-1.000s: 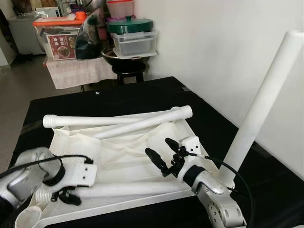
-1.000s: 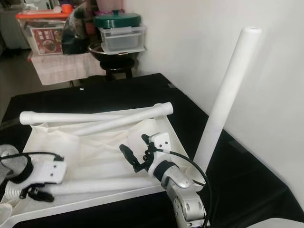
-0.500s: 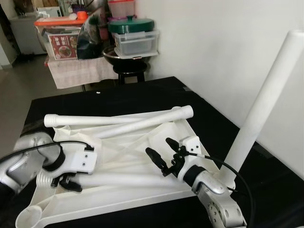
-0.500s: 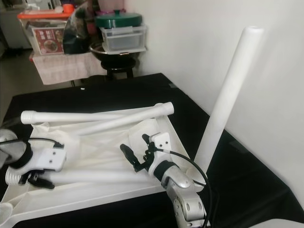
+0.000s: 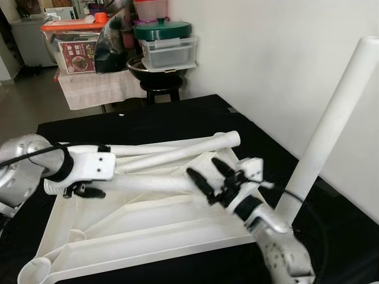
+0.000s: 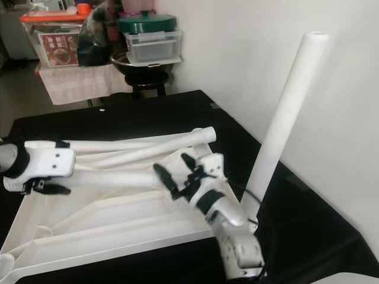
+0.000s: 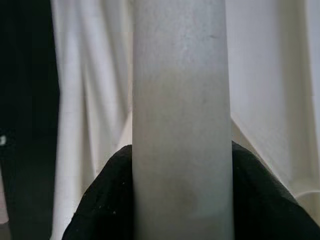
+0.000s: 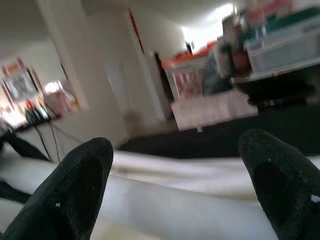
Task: Building children table
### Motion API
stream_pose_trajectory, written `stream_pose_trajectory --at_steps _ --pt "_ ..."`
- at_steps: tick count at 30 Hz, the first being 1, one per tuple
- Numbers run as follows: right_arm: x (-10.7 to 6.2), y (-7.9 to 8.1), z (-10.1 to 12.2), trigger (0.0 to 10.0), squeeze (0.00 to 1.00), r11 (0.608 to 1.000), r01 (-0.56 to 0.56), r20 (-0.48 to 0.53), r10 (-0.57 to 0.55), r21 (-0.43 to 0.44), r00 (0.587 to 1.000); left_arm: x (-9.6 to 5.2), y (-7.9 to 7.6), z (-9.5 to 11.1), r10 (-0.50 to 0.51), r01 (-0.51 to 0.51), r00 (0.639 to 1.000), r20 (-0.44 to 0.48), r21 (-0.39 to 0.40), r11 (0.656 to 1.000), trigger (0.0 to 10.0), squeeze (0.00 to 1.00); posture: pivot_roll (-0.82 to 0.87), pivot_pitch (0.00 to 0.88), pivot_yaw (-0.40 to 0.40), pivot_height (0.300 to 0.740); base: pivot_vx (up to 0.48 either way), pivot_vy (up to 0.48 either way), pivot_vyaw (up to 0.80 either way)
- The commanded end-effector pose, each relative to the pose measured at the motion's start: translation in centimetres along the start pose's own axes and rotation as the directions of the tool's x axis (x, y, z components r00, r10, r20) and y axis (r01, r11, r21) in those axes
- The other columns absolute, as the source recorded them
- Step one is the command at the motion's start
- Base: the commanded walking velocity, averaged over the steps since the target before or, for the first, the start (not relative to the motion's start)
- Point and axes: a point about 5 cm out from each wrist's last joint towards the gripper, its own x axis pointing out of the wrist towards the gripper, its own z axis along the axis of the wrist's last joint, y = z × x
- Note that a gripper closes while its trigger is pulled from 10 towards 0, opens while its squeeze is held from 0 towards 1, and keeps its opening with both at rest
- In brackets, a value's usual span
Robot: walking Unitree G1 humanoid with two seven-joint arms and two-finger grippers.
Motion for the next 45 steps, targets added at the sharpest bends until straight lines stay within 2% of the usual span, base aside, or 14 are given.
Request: stream_pose_trajectory --at_steps 1,7,11,15,16,17,18,22,23,24,25,34,38,45 --pt "-0.2 0.1 1.2 10.0 0.0 0.996 -0.054 0.049 0.051 0.068 0.998 -0.7 0.3 -0.7 0.069 -0.068 0.998 0.005 -0.057 0.996 0.0 0.0 -0.01 0.0 0.013 0.74 0.0 0.0 0.0" --pt "-0.6 1.9 6.1 10.0 0.0 0.934 -0.33 0.253 0.289 0.135 0.923 1.1 -1.7 -2.8 0.131 -0.136 0.99 -0.045 -0.153 0.979 0.0 0.0 -0.01 0.0 -0.003 0.74 0.0 0.0 0.0" --pt "-0.9 3.2 6.0 10.0 0.0 0.899 -0.427 0.206 0.402 0.096 0.892 1.6 -1.4 -3.2 0.223 -0.227 0.974 -0.046 -0.187 0.956 0.0 0.0 -0.01 0.0 -0.007 0.74 0.0 0.0 0.0" --pt "-1.9 5.3 3.5 10.0 0.0 0.825 -0.56 0.017 0.56 0.077 0.828 2.0 0.5 -2.0 0.503 -0.451 0.863 0.053 -0.369 0.813 0.0 0.0 0.0 0.0 -0.018 0.74 0.0 0.0 0.0" --pt "-1.9 5.3 3.5 10.0 0.0 0.825 -0.56 0.017 0.56 0.077 0.828 2.0 0.5 -2.0 0.503 -0.451 0.863 0.053 -0.369 0.813 0.0 0.0 0.0 0.0 -0.018 0.74 0.0 0.0 0.0" --pt "-2.0 5.4 2.7 10.0 0.0 0.817 -0.57 -0.028 0.574 0.094 0.818 1.5 1.4 -0.5 0.616 -0.464 0.77 0.167 -0.516 0.72 0.0 0.0 0.0 0.0 -0.021 0.74 0.0 0.0 0.0" --pt "-2.0 5.3 2.5 10.0 0.0 0.816 -0.57 -0.044 0.576 0.093 0.816 1.1 1.6 0.4 0.653 -0.419 0.715 0.248 -0.596 0.685 0.0 0.0 0.0 0.0 -0.025 0.74 0.0 0.0 0.0" --pt "-2.0 5.0 2.4 10.0 0.0 0.813 -0.573 -0.068 0.58 0.103 0.811 0.3 0.9 2.8 0.631 -0.151 0.608 0.483 -0.709 0.688 1.0 0.0 0.0 0.0 -0.027 0.74 0.0 0.0 0.0" --pt "-2.0 5.0 2.4 10.0 0.0 0.813 -0.573 -0.068 0.58 0.103 0.811 0.3 0.9 2.8 0.631 -0.151 0.608 0.483 -0.709 0.688 1.0 0.0 0.0 0.0 -0.027 0.74 0.0 0.0 0.0" --pt "-2.0 4.9 2.6 10.0 0.0 0.81 -0.576 -0.072 0.585 0.108 0.808 0.2 0.0 3.8 0.568 -0.055 0.593 0.571 -0.675 0.736 7.5 0.0 0.0 0.0 -0.027 0.74 0.0 0.0 0.0" --pt "-2.0 4.8 2.7 10.0 0.0 0.807 -0.581 -0.076 0.589 0.109 0.804 0.1 -1.1 4.6 0.496 0.035 0.58 0.646 -0.628 0.777 10.0 0.0 0.0 0.0 -0.028 0.74 0.0 0.0 0.0" --pt "-1.6 4.9 4.6 10.0 0.0 0.747 -0.663 -0.088 0.664 0.052 0.742 -0.4 -5.1 6.4 0.234 0.343 0.493 0.838 -0.434 0.833 10.0 0.0 -0.01 0.0 -0.021 0.74 0.0 0.0 0.0" --pt "-1.6 5.7 7.1 10.0 0.0 0.595 -0.804 -0.16 0.793 -0.002 0.587 -1.0 -6.5 7.5 0.139 0.488 0.375 0.916 -0.323 0.811 10.0 0.0 -0.01 0.0 -0.024 0.74 0.0 0.0 0.0" --pt "-0.8 6.9 7.9 10.0 0.0 0.506 -0.862 -0.202 0.843 -0.019 0.499 -1.3 -7.5 8.9 0.053 0.572 0.301 0.952 -0.225 0.789 10.0 0.0 -0.02 0.0 -0.029 0.74 0.0 0.0 0.0"
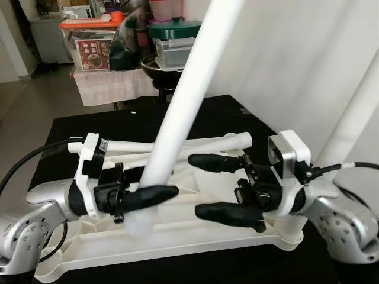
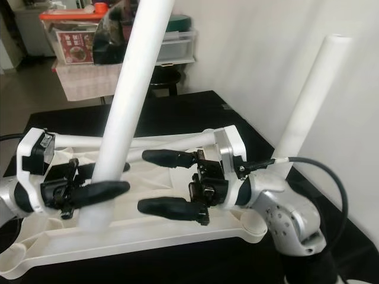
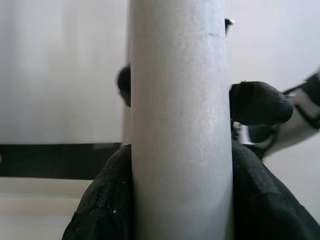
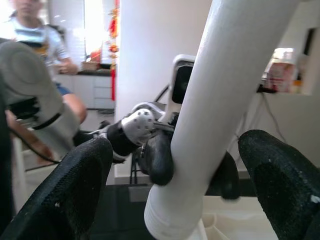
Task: Building children table
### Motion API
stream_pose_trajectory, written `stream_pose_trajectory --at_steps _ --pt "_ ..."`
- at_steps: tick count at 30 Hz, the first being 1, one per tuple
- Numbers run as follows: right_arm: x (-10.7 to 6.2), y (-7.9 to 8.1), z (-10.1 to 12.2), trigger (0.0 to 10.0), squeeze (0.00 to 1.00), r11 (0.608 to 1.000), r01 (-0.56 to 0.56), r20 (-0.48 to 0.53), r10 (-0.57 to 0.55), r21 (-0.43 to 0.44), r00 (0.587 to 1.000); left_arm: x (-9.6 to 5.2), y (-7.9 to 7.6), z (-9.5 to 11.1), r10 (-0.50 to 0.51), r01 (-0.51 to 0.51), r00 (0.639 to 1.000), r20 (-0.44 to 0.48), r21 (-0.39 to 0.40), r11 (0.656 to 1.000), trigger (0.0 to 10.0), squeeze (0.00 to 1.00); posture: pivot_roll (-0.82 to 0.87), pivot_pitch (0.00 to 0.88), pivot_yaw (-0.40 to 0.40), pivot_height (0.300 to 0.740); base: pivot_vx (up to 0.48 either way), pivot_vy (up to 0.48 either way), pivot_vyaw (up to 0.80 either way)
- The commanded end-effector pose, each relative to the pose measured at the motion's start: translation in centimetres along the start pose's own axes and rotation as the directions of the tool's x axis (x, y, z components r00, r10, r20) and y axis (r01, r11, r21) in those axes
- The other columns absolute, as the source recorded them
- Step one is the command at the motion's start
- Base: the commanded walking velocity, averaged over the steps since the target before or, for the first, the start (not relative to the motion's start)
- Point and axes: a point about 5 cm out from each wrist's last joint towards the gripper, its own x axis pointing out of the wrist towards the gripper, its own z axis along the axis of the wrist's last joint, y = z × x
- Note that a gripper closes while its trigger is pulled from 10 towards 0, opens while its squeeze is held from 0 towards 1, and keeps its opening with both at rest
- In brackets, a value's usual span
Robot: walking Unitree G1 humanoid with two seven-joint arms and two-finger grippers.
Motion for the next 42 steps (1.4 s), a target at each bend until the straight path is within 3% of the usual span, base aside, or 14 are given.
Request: stream_pose_trajectory --at_steps 1,5,10,16,18,32,40,41,42 --pt "0.8 0.2 0.1 10.0 0.0 0.999 -0.038 -0.003 0.038 0.001 0.999 0.4 -0.6 0.0 -0.052 0.052 0.999 0.003 -0.02 0.998 10.0 0.0 -0.02 0.0 -0.028 0.74 0.0 0.0 0.0" --pt "1.3 0.0 0.2 10.0 0.0 0.999 -0.037 0.003 0.037 -0.001 0.999 0.6 -0.8 -0.1 -0.071 0.071 0.997 -0.002 -0.021 0.997 10.0 0.0 -0.02 0.0 -0.03 0.74 0.0 0.0 0.0" --pt "3.3 -0.7 0.7 10.0 0.0 0.998 -0.016 0.09 0.011 0.059 0.996 1.0 -1.6 -0.6 -0.129 0.128 0.991 -0.031 -0.042 0.991 10.0 0.0 -0.02 0.0 -0.032 0.74 0.0 0.0 0.0" --pt "3.6 -0.8 0.9 10.0 0.0 0.997 -0.013 0.1 0.006 0.071 0.995 1.1 -1.6 -0.7 -0.131 0.13 0.991 -0.034 -0.046 0.99 10.0 0.0 -0.02 0.0 -0.031 0.74 0.0 0.0 0.0" --pt "4.4 -0.8 1.1 10.0 0.0 0.994 -0.03 0.11 0.018 0.102 0.994 1.2 -1.7 -0.8 -0.138 0.136 0.99 -0.035 -0.056 0.989 10.0 0.0 -0.03 0.0 -0.034 0.74 0.0 0.0 0.0" --pt "6.3 -1.1 0.0 10.0 0.0 0.987 -0.005 0.008 0.003 0.159 1.0 1.5 -1.8 -0.6 -0.152 0.15 0.988 -0.034 -0.062 0.987 10.0 0.0 -0.03 0.0 -0.037 0.74 0.0 0.0 0.0" --pt "7.6 -1.8 -1.0 10.0 0.0 0.981 0.067 -0.021 -0.064 0.18 0.998 1.9 -1.6 -0.7 -0.144 0.142 0.989 -0.024 -0.049 0.989 10.0 0.0 -0.03 0.0 -0.043 0.74 0.0 0.0 0.0" --pt "7.7 -1.8 -1.0 0.0 0.0 0.981 0.073 -0.009 -0.072 0.178 0.997 1.8 -1.6 -0.6 -0.143 0.142 0.989 -0.024 -0.047 0.989 10.0 0.0 -0.02 0.0 -0.042 0.74 0.0 0.0 0.0" --pt "7.7 -1.8 -1.0 0.0 0.0 0.981 0.073 -0.009 -0.072 0.178 0.997 1.8 -1.6 -0.6 -0.143 0.142 0.989 -0.024 -0.047 0.989 10.0 0.0 -0.02 0.0 -0.042 0.74 0.0 0.0 0.0"
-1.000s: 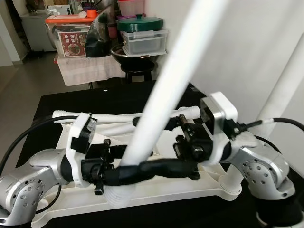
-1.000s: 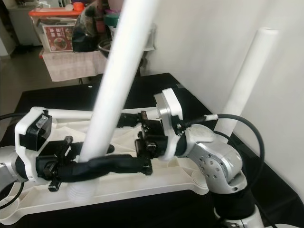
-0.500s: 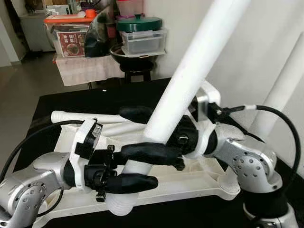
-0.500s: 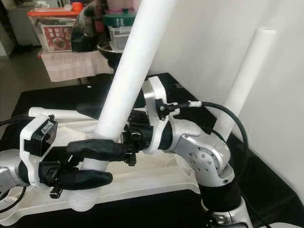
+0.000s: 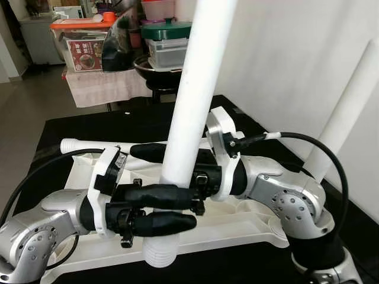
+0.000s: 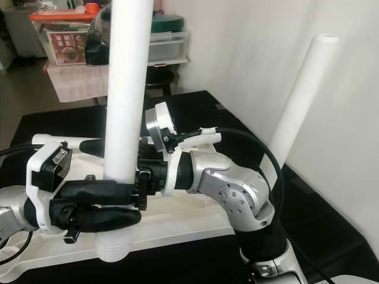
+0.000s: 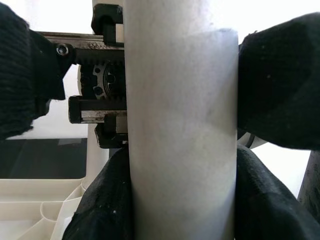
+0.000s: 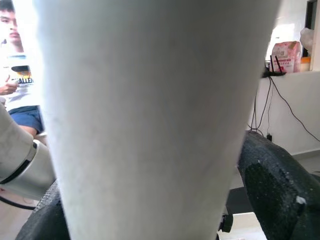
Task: Building children table
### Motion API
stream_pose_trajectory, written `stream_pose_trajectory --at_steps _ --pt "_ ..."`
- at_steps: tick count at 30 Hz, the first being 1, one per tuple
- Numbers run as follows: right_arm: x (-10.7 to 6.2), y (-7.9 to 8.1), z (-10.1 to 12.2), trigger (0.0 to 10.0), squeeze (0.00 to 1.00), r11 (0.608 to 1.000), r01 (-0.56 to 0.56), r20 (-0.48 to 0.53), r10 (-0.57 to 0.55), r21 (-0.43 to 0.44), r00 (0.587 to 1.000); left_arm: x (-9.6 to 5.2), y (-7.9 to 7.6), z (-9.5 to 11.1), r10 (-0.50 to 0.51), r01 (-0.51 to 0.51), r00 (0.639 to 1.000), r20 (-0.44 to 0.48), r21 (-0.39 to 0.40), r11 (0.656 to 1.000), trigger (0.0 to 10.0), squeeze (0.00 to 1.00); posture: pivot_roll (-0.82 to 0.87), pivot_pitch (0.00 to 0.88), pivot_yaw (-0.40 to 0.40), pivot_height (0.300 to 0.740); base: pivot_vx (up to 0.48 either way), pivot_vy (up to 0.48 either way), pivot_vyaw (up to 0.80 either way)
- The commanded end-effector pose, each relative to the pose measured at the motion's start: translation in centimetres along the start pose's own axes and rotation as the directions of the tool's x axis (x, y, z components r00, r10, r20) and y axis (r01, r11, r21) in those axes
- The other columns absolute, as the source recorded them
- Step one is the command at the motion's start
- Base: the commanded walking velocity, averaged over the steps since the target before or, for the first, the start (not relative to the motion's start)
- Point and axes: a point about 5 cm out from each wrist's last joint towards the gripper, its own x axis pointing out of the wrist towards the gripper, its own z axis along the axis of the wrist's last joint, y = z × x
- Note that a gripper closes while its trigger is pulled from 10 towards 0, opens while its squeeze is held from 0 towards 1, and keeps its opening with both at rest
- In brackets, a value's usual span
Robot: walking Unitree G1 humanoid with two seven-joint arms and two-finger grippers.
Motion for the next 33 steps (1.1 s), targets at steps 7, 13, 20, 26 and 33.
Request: stream_pose_trajectory --at_steps 7,13,20,26,33 --pt "0.2 -0.1 0.1 0.0 0.0 1.0 0.022 -0.009 -0.022 -0.003 1.0 0.7 -0.4 0.4 -0.066 0.066 0.998 -0.017 0.026 0.997 10.0 0.0 -0.03 0.0 -0.038 0.74 0.0 0.0 0.0" --pt "-0.4 -0.4 0.1 0.0 0.0 0.999 0.034 -0.056 -0.035 -0.023 0.998 0.5 -0.3 0.3 -0.053 0.054 0.998 -0.04 0.036 0.998 10.0 0.0 -0.03 0.0 -0.038 0.74 0.0 0.0 0.0" --pt "-0.9 -1.1 0.1 0.0 0.0 0.996 0.076 -0.084 -0.079 -0.04 0.993 0.1 0.1 0.3 -0.018 0.021 0.998 -0.063 0.051 0.998 10.0 0.0 -0.03 0.0 -0.038 0.74 0.0 0.0 0.0" --pt "-1.9 -2.8 0.3 0.0 0.0 0.971 0.228 -0.085 -0.234 -0.078 0.968 -0.9 1.5 0.5 0.116 -0.112 0.991 -0.071 0.067 0.991 10.0 1.0 -0.02 0.0 -0.035 0.74 0.0 0.0 0.0" --pt "-4.1 -6.9 2.1 0.0 0.0 0.814 0.57 0.072 -0.566 -0.106 0.821 -3.6 2.5 2.2 0.293 -0.289 0.956 -0.003 0.145 0.946 10.0 1.0 -0.02 0.0 -0.033 0.74 0.0 0.0 0.0"
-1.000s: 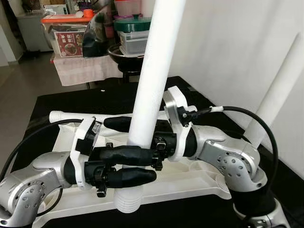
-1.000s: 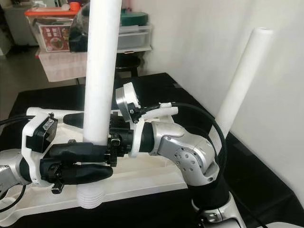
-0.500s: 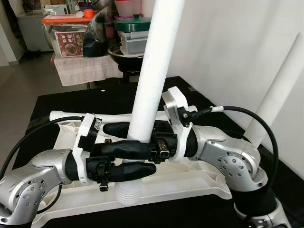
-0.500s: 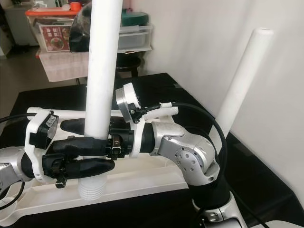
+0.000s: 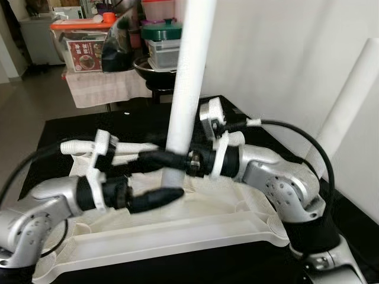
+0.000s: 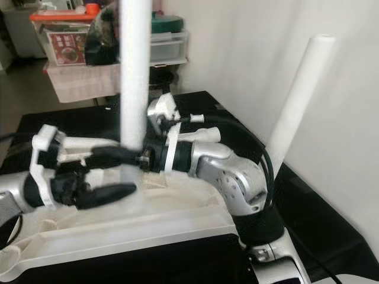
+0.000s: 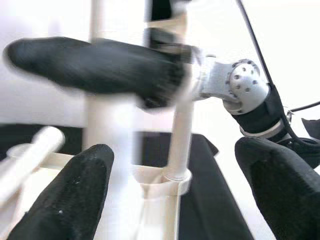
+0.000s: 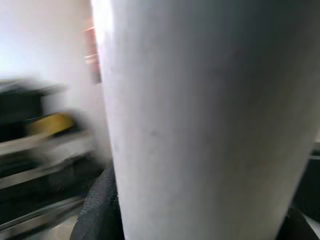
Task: Building children table
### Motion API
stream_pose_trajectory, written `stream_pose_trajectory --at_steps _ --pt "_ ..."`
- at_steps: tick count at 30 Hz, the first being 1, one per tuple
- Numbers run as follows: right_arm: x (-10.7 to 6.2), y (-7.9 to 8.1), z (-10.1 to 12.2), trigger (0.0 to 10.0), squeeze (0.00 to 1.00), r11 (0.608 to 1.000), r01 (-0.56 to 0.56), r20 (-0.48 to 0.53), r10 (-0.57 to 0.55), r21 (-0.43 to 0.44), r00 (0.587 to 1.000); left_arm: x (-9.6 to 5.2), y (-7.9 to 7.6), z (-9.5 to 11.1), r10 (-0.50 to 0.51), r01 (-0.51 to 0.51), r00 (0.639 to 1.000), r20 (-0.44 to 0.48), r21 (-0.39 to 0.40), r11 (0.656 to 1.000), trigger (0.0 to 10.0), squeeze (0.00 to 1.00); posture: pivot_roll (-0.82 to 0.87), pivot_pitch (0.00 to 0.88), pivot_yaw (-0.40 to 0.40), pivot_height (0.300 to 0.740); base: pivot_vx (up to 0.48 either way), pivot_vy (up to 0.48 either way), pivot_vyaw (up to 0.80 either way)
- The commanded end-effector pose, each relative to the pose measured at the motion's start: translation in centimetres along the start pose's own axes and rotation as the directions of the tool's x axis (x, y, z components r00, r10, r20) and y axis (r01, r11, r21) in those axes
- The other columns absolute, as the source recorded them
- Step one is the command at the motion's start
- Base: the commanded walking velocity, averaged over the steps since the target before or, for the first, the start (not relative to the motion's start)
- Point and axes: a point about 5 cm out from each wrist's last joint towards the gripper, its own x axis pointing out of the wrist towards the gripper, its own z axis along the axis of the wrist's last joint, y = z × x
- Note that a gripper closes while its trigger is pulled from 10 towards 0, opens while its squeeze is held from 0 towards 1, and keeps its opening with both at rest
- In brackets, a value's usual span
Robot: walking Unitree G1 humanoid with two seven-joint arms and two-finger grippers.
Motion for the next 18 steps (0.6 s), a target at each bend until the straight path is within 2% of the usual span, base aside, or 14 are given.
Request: stream_pose_trajectory --at_steps 1,2,4,6,7,8,9,10,11,13,14,15,16,18 --pt "0.0 -0.5 0.5 0.0 0.0 0.999 0.048 0.034 -0.048 -0.017 0.998 -0.6 0.1 0.4 0.025 -0.025 1.0 -0.012 0.029 0.999 10.0 1.0 -0.02 0.0 -0.033 0.74 0.0 0.0 0.0" --pt "-0.3 -1.7 1.0 0.0 0.0 0.99 0.138 0.077 -0.137 -0.001 0.988 -1.5 0.5 0.8 0.074 -0.074 0.997 -0.002 0.049 0.996 10.0 1.0 -0.02 0.0 -0.035 0.74 0.0 0.0 0.0" --pt "-0.3 -1.7 1.0 0.0 0.0 0.99 0.138 0.077 -0.137 -0.001 0.988 -1.5 0.5 0.8 0.074 -0.074 0.997 -0.002 0.049 0.996 10.0 1.0 -0.02 0.0 -0.035 0.74 0.0 0.0 0.0" --pt "-1.6 -4.2 2.1 0.0 0.0 0.944 0.329 0.173 -0.328 0.028 0.929 -4.3 1.2 1.9 0.223 -0.225 0.974 0.029 0.103 0.969 10.0 1.0 -0.01 0.0 -0.037 0.74 0.0 0.0 0.0" --pt "-2.1 -4.9 2.5 0.0 0.0 0.924 0.381 0.203 -0.38 0.035 0.902 -5.4 1.4 2.4 0.282 -0.286 0.958 0.048 0.119 0.951 10.0 1.0 -0.01 0.0 -0.039 0.74 0.0 0.0 0.0" --pt "-2.5 -5.3 2.7 0.0 0.0 0.912 0.408 0.219 -0.405 0.036 0.888 -6.1 1.5 2.7 0.317 -0.322 0.947 0.06 0.127 0.938 10.0 1.0 -0.01 0.0 -0.04 0.74 0.0 0.0 0.0" --pt "-2.5 -5.3 2.7 0.0 0.0 0.912 0.408 0.219 -0.405 0.036 0.888 -6.1 1.5 2.7 0.317 -0.322 0.947 0.06 0.127 0.938 10.0 1.0 -0.01 0.0 -0.04 0.74 0.0 0.0 0.0" --pt "-2.7 -5.6 2.7 0.0 0.0 0.9 0.435 0.227 -0.431 0.032 0.873 -6.7 1.7 2.8 0.372 -0.38 0.925 0.077 0.138 0.915 10.0 1.0 -0.01 0.0 -0.042 0.74 0.0 0.0 0.0" --pt "-2.7 -5.6 2.7 0.0 0.0 0.9 0.435 0.227 -0.431 0.032 0.873 -6.7 1.7 2.8 0.372 -0.38 0.925 0.077 0.138 0.915 10.0 1.0 -0.01 0.0 -0.042 0.74 0.0 0.0 0.0" --pt "-2.9 -5.8 2.6 0.0 0.0 0.89 0.454 0.233 -0.448 0.028 0.863 -7.3 2.1 2.7 0.459 -0.47 0.882 0.104 0.15 0.87 10.0 1.0 0.0 0.0 -0.044 0.74 0.0 0.0 0.0" --pt "-2.9 -5.8 2.6 0.0 0.0 0.89 0.454 0.233 -0.448 0.028 0.863 -7.3 2.1 2.7 0.459 -0.47 0.882 0.104 0.15 0.87 10.0 1.0 0.0 0.0 -0.044 0.74 0.0 0.0 0.0" --pt "-2.9 -5.4 2.1 10.0 0.0 0.898 0.441 0.225 -0.433 0.016 0.873 -7.1 2.6 1.6 0.548 -0.558 0.829 0.11 0.102 0.823 10.0 0.0 0.01 0.0 -0.049 0.74 0.0 0.0 0.0" --pt "-2.9 -5.4 2.1 10.0 0.0 0.898 0.441 0.225 -0.433 0.016 0.873 -7.1 2.6 1.6 0.548 -0.558 0.829 0.11 0.102 0.823 10.0 0.0 0.01 0.0 -0.049 0.74 0.0 0.0 0.0" --pt "-2.7 -4.2 0.7 10.0 0.0 0.916 0.4 0.191 -0.389 -0.021 0.901 -5.3 2.5 -1.6 0.679 -0.683 0.73 0.078 0.022 0.73 10.0 0.0 0.01 0.0 -0.051 0.74 0.0 0.0 0.0"
